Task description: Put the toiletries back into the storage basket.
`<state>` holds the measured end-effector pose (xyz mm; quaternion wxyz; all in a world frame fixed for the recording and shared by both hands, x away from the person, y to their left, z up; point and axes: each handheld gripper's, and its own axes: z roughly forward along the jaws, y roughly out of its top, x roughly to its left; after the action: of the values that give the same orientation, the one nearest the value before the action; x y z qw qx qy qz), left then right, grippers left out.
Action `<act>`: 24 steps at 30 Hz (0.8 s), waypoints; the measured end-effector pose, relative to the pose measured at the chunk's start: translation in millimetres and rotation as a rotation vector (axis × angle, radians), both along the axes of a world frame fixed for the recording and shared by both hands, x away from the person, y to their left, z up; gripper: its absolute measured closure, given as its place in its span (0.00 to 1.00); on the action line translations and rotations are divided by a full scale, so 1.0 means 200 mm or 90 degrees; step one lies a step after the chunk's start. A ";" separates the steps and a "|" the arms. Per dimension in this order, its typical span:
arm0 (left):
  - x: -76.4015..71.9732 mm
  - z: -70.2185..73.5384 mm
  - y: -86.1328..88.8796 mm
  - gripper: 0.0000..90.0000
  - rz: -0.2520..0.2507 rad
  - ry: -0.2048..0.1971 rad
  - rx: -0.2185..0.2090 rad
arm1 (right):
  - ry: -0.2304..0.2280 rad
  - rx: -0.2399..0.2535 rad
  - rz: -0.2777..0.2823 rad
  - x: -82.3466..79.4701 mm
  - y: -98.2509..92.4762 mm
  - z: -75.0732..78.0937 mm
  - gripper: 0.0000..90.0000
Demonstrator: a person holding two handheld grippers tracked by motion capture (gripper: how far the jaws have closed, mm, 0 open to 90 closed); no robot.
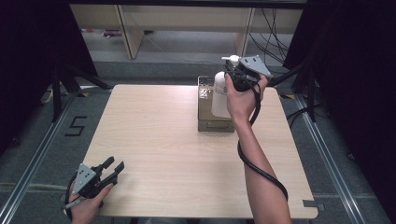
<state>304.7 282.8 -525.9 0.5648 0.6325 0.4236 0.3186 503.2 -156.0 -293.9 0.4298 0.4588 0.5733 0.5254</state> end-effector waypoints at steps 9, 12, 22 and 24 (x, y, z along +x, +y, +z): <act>0.00 0.00 0.00 0.56 0.000 0.001 0.001 | 0.019 0.007 -0.001 0.02 0.00 -0.05 0.67; 0.00 0.00 0.00 0.56 -0.002 -0.001 0.000 | 0.025 0.006 0.002 0.03 0.00 -0.06 0.67; 0.00 0.00 0.00 0.56 -0.002 -0.002 0.001 | 0.039 0.002 0.004 0.02 0.00 -0.10 0.67; 0.00 0.00 0.00 0.56 -0.003 -0.002 0.000 | 0.041 0.001 0.005 0.02 -0.01 -0.11 0.67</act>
<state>304.9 282.4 -526.0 0.5663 0.6328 0.4211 0.3186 507.3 -157.5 -316.1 0.4085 0.4740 0.5881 0.5125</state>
